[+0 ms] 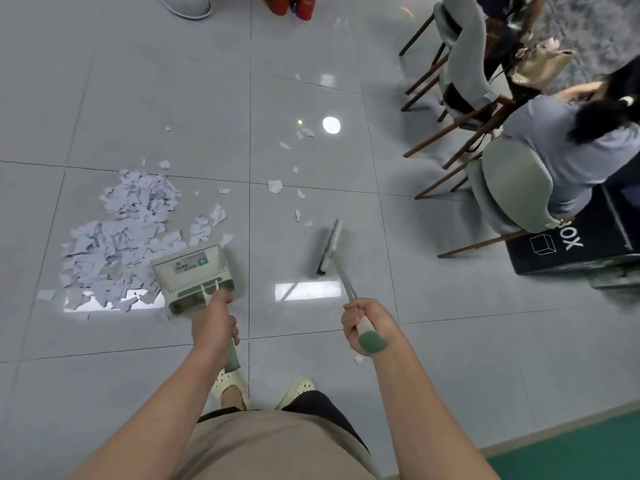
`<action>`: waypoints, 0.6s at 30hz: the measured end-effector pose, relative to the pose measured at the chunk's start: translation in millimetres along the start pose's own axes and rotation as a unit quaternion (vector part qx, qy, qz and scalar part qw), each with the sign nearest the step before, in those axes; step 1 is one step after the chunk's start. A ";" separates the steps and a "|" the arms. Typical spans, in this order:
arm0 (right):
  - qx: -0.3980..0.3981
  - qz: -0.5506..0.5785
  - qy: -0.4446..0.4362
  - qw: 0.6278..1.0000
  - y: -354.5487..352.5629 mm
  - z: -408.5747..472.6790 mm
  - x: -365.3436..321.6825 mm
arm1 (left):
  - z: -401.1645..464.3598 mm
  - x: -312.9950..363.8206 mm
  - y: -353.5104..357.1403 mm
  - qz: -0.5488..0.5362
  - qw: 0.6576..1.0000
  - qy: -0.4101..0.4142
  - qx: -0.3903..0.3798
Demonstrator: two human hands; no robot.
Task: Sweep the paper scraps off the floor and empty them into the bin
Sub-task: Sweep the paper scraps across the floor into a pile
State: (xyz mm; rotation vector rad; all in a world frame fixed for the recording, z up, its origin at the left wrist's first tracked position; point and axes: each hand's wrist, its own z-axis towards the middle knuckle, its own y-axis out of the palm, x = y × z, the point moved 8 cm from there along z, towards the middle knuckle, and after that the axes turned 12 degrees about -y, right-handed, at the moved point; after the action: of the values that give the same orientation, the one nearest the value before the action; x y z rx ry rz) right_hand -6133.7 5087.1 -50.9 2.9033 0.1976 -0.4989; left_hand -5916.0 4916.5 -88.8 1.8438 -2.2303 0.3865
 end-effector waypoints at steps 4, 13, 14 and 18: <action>0.086 0.018 -0.047 0.995 -56.6 -4.1 -24.1 | -2.2 -5.9 35.4 0.032 0.999 -0.005 -0.011; 0.210 -0.057 -0.004 0.976 -226.4 -5.5 -23.1 | -14.0 -36.3 123.0 0.090 0.995 -0.024 -0.028; 0.205 -0.082 0.010 0.975 -236.2 -5.3 -17.8 | -14.7 -40.0 129.1 0.088 0.995 -0.026 -0.026; 0.143 -0.148 0.073 0.976 -241.1 4.4 5.5 | -17.2 -55.4 141.6 0.069 0.997 -0.030 -0.019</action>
State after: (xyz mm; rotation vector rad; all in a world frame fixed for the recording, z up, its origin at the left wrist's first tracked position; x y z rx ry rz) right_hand -6169.0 5321.4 -96.0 3.2112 0.6370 -0.3831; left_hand -6044.7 4998.6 -99.7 1.7095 -2.3963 0.3124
